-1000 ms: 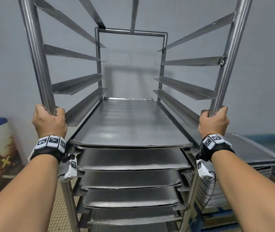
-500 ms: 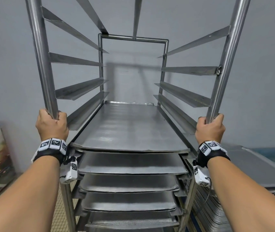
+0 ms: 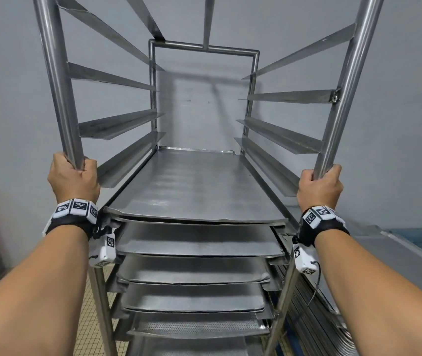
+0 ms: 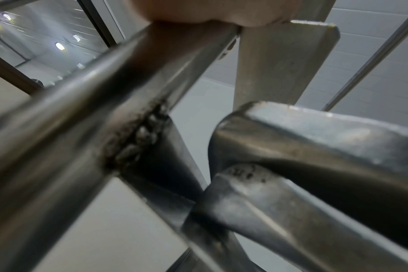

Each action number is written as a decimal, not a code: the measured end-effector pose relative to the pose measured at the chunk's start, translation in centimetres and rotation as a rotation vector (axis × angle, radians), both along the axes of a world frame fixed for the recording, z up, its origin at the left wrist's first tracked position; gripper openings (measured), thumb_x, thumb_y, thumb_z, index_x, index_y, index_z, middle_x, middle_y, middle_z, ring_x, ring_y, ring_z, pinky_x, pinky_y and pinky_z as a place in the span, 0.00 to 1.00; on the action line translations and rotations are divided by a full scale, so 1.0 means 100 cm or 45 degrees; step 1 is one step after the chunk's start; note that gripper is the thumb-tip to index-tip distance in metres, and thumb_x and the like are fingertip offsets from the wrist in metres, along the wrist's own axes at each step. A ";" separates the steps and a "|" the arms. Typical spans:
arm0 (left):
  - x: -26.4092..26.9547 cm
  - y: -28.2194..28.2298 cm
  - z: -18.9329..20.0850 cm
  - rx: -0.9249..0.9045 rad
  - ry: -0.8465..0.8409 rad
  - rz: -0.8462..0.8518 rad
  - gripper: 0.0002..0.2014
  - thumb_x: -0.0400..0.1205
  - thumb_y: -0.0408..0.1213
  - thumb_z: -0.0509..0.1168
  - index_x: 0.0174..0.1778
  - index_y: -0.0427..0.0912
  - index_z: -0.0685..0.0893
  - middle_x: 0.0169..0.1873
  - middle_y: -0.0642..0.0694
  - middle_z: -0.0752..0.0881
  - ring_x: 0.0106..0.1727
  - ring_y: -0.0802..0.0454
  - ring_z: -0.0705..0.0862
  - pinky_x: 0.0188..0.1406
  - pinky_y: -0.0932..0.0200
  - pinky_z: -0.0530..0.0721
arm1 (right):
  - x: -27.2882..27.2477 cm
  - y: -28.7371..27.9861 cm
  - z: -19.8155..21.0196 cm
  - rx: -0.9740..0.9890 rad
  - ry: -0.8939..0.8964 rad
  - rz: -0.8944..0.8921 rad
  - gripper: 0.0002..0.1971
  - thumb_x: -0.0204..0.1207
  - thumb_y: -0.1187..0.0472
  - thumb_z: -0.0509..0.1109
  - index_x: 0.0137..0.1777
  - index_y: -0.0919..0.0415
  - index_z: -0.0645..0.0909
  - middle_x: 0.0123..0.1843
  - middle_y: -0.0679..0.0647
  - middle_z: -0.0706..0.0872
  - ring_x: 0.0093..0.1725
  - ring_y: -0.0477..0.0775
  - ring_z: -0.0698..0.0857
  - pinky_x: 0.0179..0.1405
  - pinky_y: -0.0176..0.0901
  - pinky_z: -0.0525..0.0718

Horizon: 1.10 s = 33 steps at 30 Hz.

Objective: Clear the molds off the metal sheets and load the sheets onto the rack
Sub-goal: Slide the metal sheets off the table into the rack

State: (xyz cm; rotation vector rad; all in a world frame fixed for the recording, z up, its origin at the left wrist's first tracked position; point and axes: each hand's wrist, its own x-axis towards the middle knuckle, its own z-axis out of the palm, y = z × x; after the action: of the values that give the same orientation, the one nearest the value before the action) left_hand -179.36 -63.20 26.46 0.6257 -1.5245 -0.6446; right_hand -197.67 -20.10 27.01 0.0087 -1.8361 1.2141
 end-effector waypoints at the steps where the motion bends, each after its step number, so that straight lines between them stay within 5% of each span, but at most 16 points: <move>1: -0.008 -0.002 0.001 -0.001 0.001 -0.004 0.12 0.79 0.41 0.61 0.45 0.34 0.75 0.39 0.39 0.76 0.39 0.41 0.76 0.40 0.47 0.76 | -0.007 -0.003 0.001 0.005 0.006 -0.003 0.09 0.77 0.62 0.61 0.51 0.68 0.71 0.34 0.62 0.78 0.30 0.66 0.80 0.28 0.56 0.83; 26: -0.194 -0.041 0.006 0.002 -0.017 -0.081 0.09 0.79 0.36 0.63 0.47 0.31 0.76 0.40 0.41 0.76 0.39 0.46 0.73 0.37 0.61 0.64 | -0.193 -0.050 0.004 -0.019 -0.027 -0.023 0.09 0.79 0.59 0.62 0.50 0.65 0.70 0.36 0.61 0.79 0.32 0.66 0.82 0.33 0.59 0.86; 33: -0.240 -0.045 0.003 0.005 -0.015 -0.031 0.11 0.79 0.37 0.62 0.48 0.31 0.76 0.40 0.40 0.76 0.40 0.45 0.74 0.39 0.57 0.68 | -0.244 -0.054 0.002 -0.023 -0.030 0.011 0.09 0.78 0.60 0.62 0.50 0.66 0.70 0.35 0.62 0.79 0.31 0.66 0.82 0.29 0.56 0.84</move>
State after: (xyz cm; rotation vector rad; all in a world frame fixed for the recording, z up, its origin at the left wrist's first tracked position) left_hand -203.38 -67.69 26.79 0.6161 -1.5440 -0.6637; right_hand -222.04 -25.53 27.23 -0.0076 -1.8475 1.2415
